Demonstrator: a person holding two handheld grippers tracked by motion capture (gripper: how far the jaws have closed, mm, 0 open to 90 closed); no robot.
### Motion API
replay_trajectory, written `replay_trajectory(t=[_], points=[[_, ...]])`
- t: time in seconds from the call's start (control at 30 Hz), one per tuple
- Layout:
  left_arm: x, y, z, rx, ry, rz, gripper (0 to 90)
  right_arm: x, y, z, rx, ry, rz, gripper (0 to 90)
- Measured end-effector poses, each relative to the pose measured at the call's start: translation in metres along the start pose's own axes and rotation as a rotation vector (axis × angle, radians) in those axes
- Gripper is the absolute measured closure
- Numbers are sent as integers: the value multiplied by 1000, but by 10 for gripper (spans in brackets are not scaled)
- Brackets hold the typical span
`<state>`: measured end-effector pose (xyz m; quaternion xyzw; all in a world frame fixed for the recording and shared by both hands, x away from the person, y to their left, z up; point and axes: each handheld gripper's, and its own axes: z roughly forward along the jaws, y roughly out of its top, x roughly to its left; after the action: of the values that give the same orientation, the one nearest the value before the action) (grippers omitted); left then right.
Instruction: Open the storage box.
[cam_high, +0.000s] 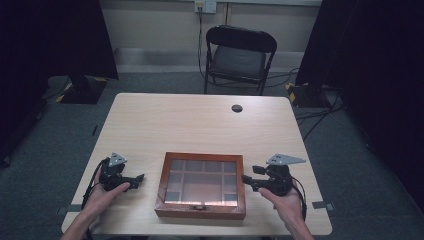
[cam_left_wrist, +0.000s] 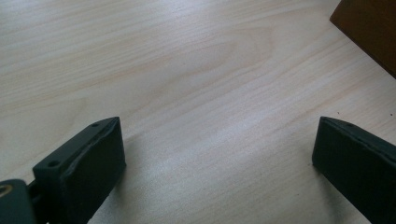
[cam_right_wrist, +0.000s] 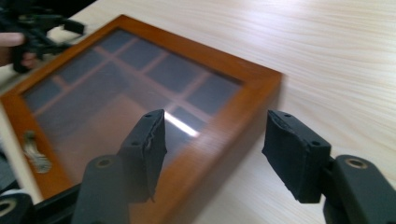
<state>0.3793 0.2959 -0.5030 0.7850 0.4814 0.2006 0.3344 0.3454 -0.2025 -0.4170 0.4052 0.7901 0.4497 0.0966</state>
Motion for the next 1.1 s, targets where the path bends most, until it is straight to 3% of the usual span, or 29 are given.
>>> replay_trajectory(t=[0.07,0.17,0.23,0.37,0.4,0.63,0.67,0.73,0.9,1.1], points=[[0,0,0,0,0,0,18,11,12,6,3,55,-31,403],[0,0,0,0,1,1,18,17,18,9,-2,81,-50,435],[0,0,0,0,-1,0,18,27,26,15,-14,136,-74,463],[0,0,0,0,-1,0,18,36,23,27,-10,188,-84,496],[0,0,0,1,1,0,18,44,20,33,25,223,-113,526],[0,0,0,1,-1,1,17,59,14,41,62,311,-160,641],[0,0,0,1,1,1,18,64,12,45,77,353,-176,698],[0,0,0,1,0,1,18,70,10,48,95,380,-189,734],[0,0,0,0,-1,1,18,80,5,60,141,422,-224,758],[0,0,0,1,-2,2,17,86,3,67,175,435,-244,737]])
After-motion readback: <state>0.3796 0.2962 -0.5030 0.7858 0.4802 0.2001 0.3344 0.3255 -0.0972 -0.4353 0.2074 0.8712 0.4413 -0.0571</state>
